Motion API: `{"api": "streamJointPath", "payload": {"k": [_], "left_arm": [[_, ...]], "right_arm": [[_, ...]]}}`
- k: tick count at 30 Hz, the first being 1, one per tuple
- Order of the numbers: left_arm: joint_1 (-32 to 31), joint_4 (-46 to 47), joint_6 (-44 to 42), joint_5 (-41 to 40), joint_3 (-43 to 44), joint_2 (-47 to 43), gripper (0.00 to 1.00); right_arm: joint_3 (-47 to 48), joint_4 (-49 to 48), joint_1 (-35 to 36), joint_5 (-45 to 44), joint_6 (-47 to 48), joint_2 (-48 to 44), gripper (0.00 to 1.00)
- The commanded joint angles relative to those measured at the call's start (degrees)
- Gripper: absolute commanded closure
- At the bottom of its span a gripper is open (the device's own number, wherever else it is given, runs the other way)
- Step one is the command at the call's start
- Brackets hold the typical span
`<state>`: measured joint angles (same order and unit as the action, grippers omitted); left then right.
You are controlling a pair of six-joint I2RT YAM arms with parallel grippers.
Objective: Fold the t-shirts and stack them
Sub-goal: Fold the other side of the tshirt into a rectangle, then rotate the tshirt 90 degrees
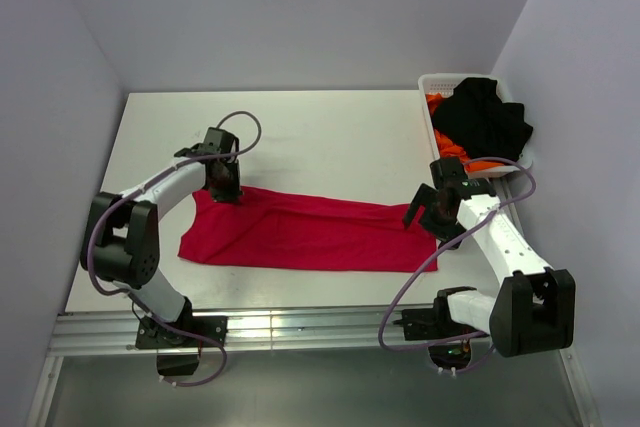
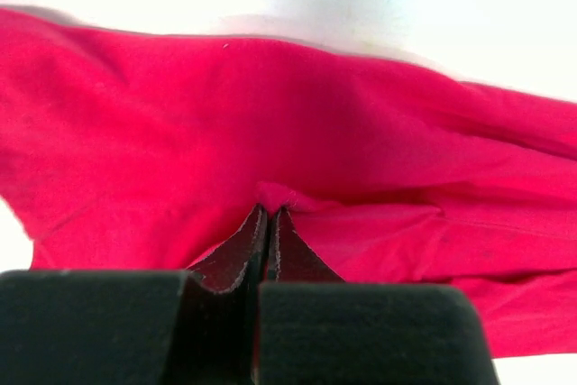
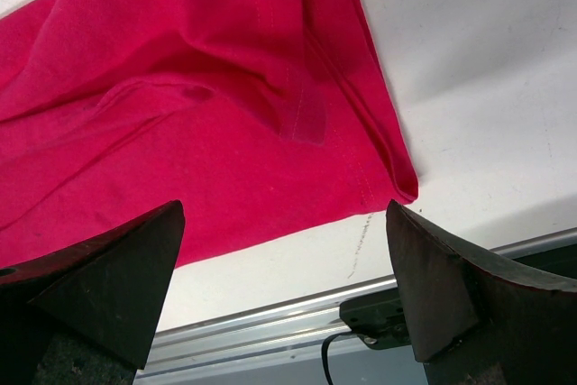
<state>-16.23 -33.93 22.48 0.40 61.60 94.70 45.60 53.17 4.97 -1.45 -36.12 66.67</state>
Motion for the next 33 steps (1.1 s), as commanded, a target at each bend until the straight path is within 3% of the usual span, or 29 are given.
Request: {"api": "streamJointPath", "payload": {"k": [1,12,19,21,22,23,24,25,33], "left_arm": [[-0.6,-1.3,1.7,-2.5,0.2,-4.8,1.0],[-6.2,-5.4,9.2,-6.1,-2.8,-10.2,1.0],[-17.1,-8.0,21.5,-7.3,-8.4,-10.9,0.98],[-19.9,-9.5,25.7,-8.1,-9.3,-11.1,0.85],[-22.2,-9.7,26.9,-8.1,-10.1,-11.4,0.61],[-23.2,-10.1,28.0,-8.1,-10.4,-11.8,0.51],[-24.2,-10.2,30.0,-8.1,-10.6,-12.4,0.33],[-26.1,-10.1,30.9,-8.4,-10.7,-14.0,0.01],[-26.7,-14.6,37.8,-17.2,-5.8,-20.8,0.0]], "right_arm": [[0.0,-0.4,-0.4,-0.6,0.3,-0.1,0.0],[0.0,-0.7,-0.3,-0.7,0.3,0.4,0.0],[0.1,-0.9,-0.4,-0.9,0.3,0.5,0.0],[0.1,-0.9,-0.4,-0.8,0.3,0.6,0.0],[0.1,-1.0,-0.4,-0.9,0.3,0.6,0.0],[0.1,-0.9,-0.4,-0.9,0.3,0.5,0.0],[0.0,-1.0,-0.3,-0.8,0.3,0.5,0.0],[0.1,-1.0,-0.3,-0.7,0.3,0.5,0.0],[5.8,-0.9,0.2,1.1,1.7,1.4,0.0]]}}
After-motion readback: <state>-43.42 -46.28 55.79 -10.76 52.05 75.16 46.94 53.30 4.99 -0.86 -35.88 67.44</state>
